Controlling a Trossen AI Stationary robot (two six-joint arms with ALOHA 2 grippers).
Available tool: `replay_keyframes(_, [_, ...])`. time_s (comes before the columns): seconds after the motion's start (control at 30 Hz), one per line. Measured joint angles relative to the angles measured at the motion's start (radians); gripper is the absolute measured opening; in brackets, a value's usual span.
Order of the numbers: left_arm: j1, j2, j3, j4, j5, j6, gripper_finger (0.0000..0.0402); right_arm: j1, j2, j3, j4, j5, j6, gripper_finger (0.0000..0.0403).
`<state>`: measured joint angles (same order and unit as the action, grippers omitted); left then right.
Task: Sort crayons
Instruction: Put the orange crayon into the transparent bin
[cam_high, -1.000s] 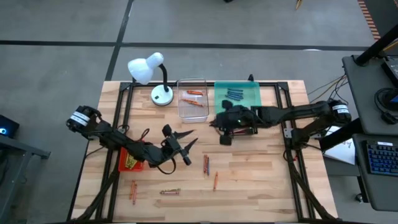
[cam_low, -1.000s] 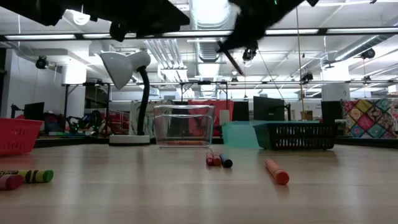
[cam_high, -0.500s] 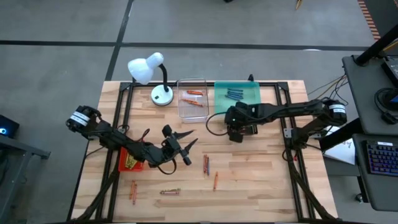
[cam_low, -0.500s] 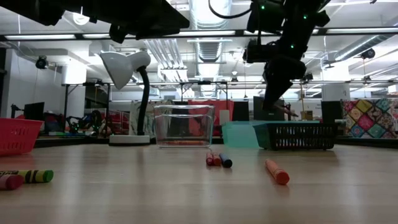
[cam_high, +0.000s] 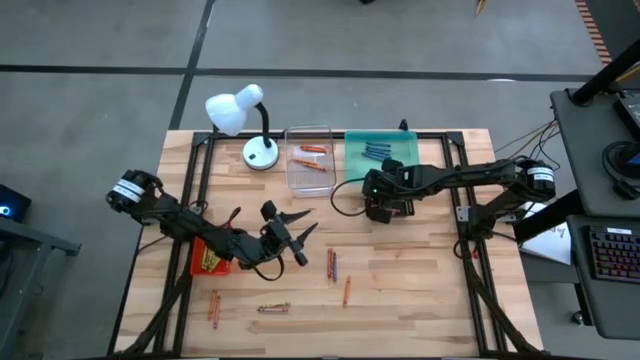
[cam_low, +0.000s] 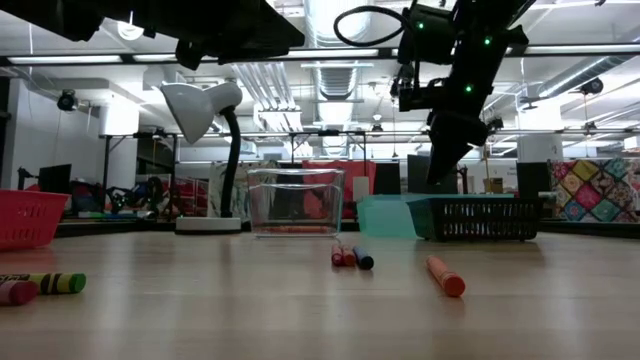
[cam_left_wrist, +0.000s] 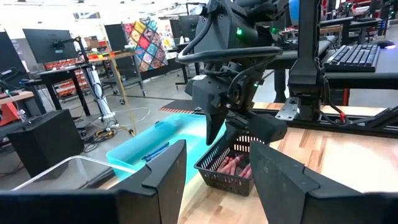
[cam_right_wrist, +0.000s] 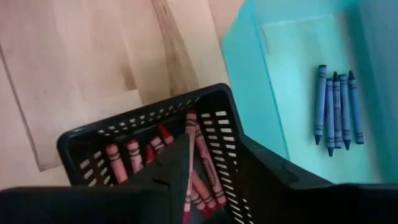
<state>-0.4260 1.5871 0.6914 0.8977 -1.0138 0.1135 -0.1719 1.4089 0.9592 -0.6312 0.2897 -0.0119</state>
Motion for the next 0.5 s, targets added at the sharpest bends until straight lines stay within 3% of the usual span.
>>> replay_keyframes(0.3, [-0.038, -0.009, 0.036, -0.043, -0.002, 0.0, 0.016, 0.011, -0.013, 0.038, 0.009, -0.001, 0.015, 0.0148])
replay_keyframes(0.5, [-0.074, -0.016, 0.158, -0.321, -0.001, -0.045, 0.016, 0.057, -0.044, 0.048, 0.072, -0.001, 0.014, 0.0139])
